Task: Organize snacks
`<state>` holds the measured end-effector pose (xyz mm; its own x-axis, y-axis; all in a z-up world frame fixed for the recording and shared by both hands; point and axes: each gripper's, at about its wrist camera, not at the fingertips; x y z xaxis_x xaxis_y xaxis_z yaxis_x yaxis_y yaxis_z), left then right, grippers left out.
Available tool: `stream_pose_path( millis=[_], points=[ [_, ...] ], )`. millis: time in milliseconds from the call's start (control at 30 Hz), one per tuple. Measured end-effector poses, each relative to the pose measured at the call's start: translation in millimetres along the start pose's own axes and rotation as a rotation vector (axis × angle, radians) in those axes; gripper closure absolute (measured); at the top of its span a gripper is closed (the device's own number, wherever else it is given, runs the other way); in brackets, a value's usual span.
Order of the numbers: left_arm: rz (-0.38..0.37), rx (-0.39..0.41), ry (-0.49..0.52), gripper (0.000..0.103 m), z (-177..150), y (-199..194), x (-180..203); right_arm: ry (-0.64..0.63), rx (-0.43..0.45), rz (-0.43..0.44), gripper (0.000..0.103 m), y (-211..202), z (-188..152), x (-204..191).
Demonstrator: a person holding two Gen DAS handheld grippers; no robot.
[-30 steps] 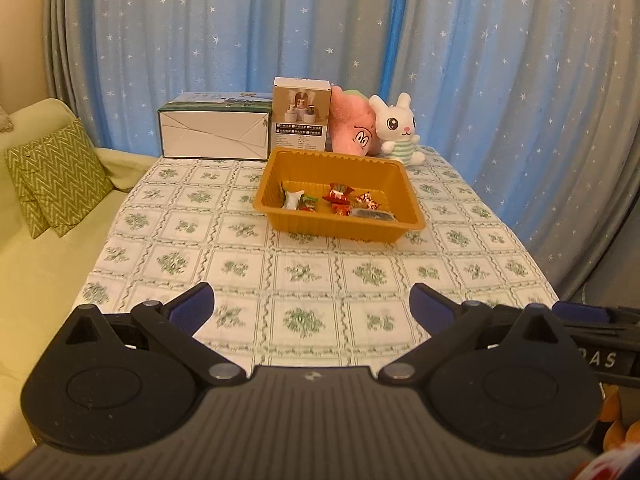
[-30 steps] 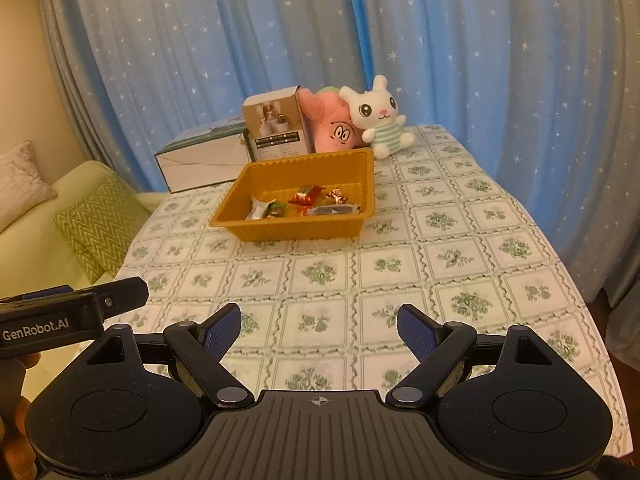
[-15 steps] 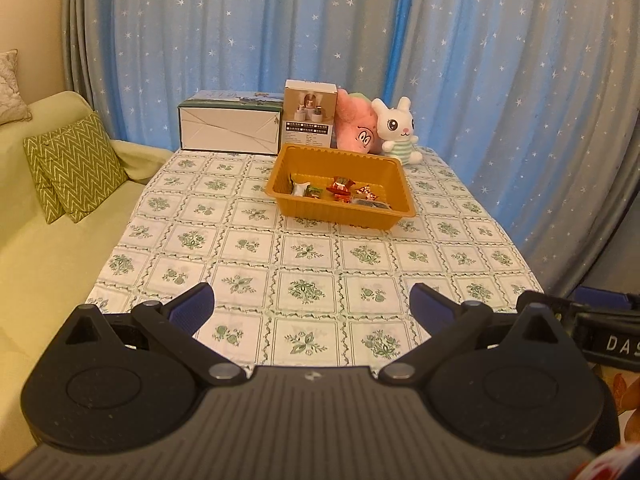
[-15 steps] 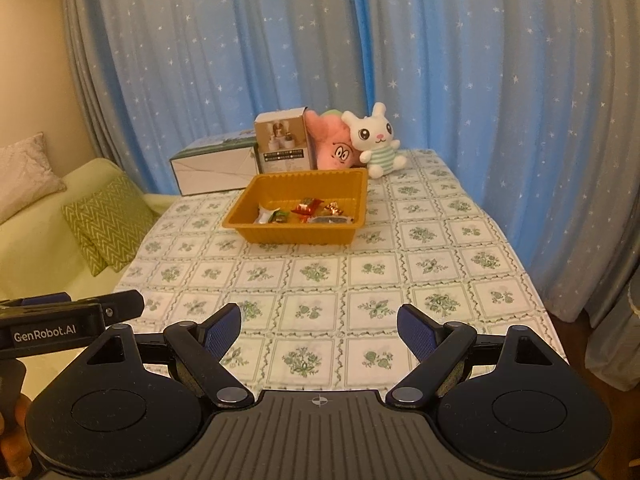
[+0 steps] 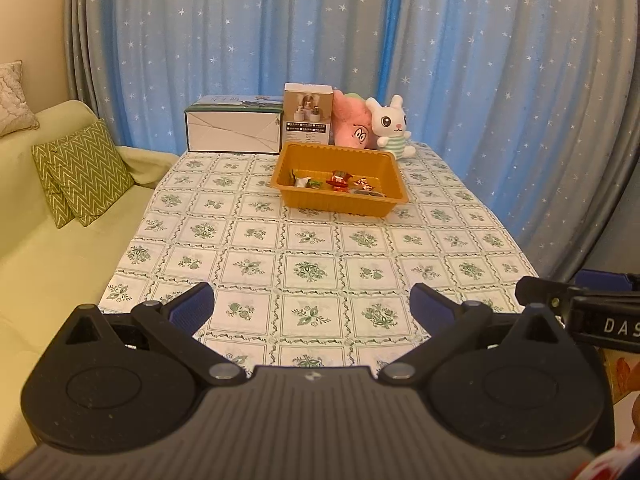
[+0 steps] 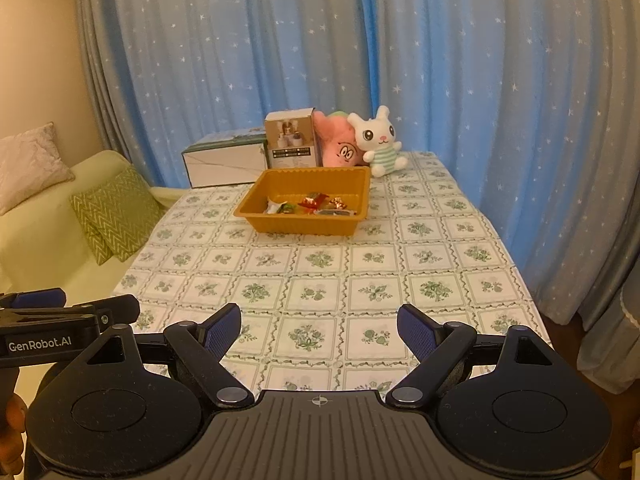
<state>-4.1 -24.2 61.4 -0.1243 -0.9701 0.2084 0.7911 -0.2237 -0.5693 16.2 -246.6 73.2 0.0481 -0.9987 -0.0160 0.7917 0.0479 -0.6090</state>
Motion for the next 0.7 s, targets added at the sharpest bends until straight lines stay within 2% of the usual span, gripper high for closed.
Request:
stream_pose_path(
  millis=[267,700],
  points=[
    [0.008,0.000,-0.004,0.000,-4.6,-8.6,1.3,-0.011,0.005,-0.021,0.018,-12.4,-4.6,2.5],
    [0.010,-0.002,-0.006,0.000,-4.3,-8.7,0.5,-0.015,0.004,-0.001,0.018,-13.7,-3.0,-3.2]
  ],
)
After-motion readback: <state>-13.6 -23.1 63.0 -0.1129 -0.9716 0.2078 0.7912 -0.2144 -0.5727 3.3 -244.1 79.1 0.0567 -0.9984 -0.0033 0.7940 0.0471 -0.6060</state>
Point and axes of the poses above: each gripper's, at about its wrist camera, not at the fingertips, and y roughly the way its jaws point, x to its right, z to its top, and after that the axes turned 14 degrees about -z, right-handed
